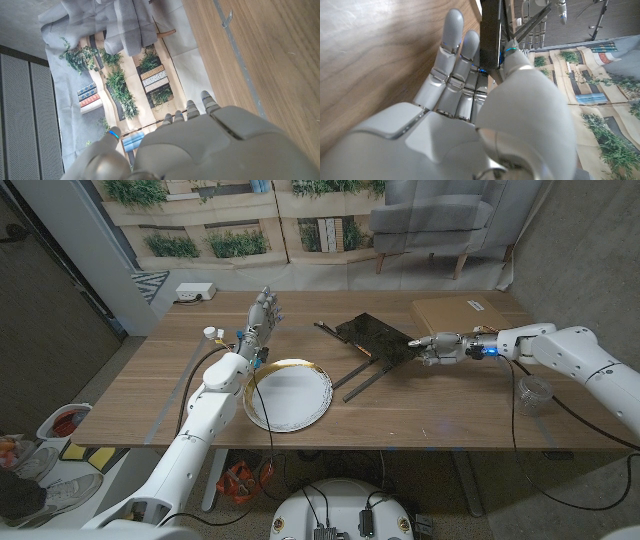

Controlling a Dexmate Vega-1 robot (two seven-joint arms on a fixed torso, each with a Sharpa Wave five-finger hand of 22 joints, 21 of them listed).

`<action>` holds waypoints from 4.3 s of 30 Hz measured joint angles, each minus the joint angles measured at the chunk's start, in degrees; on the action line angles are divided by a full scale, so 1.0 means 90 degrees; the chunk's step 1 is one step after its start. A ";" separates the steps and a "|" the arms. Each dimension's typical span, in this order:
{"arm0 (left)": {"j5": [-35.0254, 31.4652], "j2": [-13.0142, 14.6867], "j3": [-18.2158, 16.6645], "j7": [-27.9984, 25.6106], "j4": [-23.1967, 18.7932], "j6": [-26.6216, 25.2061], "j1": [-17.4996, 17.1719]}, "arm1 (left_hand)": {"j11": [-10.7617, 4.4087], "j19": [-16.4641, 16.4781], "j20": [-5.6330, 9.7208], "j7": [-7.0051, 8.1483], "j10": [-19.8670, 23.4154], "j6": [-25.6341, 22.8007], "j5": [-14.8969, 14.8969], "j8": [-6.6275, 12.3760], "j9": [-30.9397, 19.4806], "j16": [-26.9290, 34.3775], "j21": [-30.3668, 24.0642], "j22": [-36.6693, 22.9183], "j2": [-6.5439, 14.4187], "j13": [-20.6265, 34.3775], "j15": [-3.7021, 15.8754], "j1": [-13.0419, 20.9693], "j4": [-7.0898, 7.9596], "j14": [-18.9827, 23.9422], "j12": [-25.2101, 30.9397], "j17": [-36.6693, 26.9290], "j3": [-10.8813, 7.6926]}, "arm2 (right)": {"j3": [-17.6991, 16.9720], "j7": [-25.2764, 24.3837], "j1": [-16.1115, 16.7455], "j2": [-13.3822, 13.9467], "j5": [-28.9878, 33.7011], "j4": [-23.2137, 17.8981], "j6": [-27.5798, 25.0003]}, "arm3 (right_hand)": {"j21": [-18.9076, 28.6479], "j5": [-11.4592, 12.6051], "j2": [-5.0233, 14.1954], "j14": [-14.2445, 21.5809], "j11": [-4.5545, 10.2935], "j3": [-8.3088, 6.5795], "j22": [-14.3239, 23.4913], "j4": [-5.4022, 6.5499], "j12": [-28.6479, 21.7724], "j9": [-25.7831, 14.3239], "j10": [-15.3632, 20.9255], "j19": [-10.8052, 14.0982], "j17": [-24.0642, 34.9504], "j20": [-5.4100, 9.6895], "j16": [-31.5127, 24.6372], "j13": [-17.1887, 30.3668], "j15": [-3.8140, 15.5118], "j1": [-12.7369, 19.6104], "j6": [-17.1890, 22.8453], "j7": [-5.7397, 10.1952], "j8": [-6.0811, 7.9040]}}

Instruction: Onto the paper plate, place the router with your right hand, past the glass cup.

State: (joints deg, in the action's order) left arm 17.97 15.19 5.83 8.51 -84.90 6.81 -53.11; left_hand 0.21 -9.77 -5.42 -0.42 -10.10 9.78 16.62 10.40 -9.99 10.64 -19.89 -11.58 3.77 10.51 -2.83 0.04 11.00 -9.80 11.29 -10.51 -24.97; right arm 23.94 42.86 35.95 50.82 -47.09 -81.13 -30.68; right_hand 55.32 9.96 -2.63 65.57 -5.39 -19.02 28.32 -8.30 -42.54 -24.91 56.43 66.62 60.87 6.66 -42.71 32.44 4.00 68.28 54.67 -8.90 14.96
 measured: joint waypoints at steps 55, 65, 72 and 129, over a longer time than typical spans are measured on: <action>0.0054 0.0021 -0.0034 0.0036 0.0028 0.0058 0.0002 | 0.0036 0.0000 0.0000 0.0000 0.0036 0.0000 0.0000 0.0000 0.0000 0.0000 0.0000 0.0001 0.0000 0.0000 0.0000 0.0000 0.0000 0.0000 0.0000 0.0000 0.0000 | 0.0917 0.1094 -0.0798 -0.0859 0.0700 0.0521 0.0091 | 0.0457 -0.0021 0.0001 0.0045 0.0006 0.0000 -0.0227 0.0000 0.0049 -0.0052 0.0031 -0.0190 0.0091 0.0008 0.0074 0.0041 -0.0019 -0.0001 0.0057 0.0010 -0.0115; 0.0077 0.0019 -0.0055 0.0045 0.0038 0.0094 0.0002 | 0.0036 0.0000 0.0000 0.0000 0.0036 0.0000 0.0000 0.0000 0.0000 0.0000 0.0000 0.0001 0.0000 0.0000 0.0000 0.0000 0.0000 0.0000 0.0000 0.0000 0.0000 | 0.1085 0.1242 -0.0933 -0.1008 0.0851 0.0583 0.0078 | 0.0567 0.0002 0.0001 0.0058 0.0007 0.0000 -0.0302 0.0000 0.0097 -0.0080 0.0032 -0.0191 0.0088 0.0008 0.0112 0.0042 -0.0008 -0.0001 0.0116 0.0022 -0.0149; 0.0087 0.0023 -0.0068 0.0059 0.0039 0.0100 -0.0001 | 0.0036 0.0000 0.0000 0.0000 0.0036 0.0000 0.0000 0.0000 0.0000 0.0000 0.0000 0.0001 0.0000 0.0000 0.0000 0.0000 0.0000 0.0000 0.0000 0.0000 0.0000 | 0.1192 0.1336 -0.1000 -0.1088 0.0939 0.0584 0.0062 | 0.0614 0.0001 0.0001 0.0072 -0.0025 0.0000 -0.0343 0.0000 0.0098 -0.0083 0.0065 -0.0192 0.0121 0.0009 0.0112 0.0046 0.0001 -0.0001 0.0117 0.0022 -0.0150; 0.0090 0.0016 -0.0113 0.0133 0.0300 0.0099 0.0171 | 0.0036 -0.0001 -0.0001 0.0000 0.0036 0.0000 0.0000 0.0000 0.0000 0.0000 0.0015 0.0001 0.0000 0.0000 0.0000 0.0000 0.0000 0.0000 0.0000 0.0000 0.0000 | 0.1860 0.1594 -0.1466 -0.1981 0.1538 0.0969 0.0332 | 0.1169 -0.0001 0.0001 0.0158 -0.0038 0.0000 -0.0727 0.0000 0.0244 -0.0082 0.0123 -0.0385 0.0098 -0.0002 0.0308 0.0049 0.0001 -0.0001 0.0207 -0.0003 -0.0299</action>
State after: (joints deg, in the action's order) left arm 18.78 15.33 4.82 9.70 -82.20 7.71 -51.57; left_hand 0.53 -9.78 -5.43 -0.42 -9.78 9.78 16.62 10.40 -9.99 10.64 -19.76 -11.57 3.77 10.51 -2.83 0.04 11.00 -9.80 11.29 -10.51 -24.97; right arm 40.68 57.21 22.76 33.00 -33.25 -72.41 -27.69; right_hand 65.84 9.95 -2.62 66.99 -5.74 -19.02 21.78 -8.30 -40.34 -25.65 57.54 63.16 61.75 6.64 -39.93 32.88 4.01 68.27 56.53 -8.93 12.27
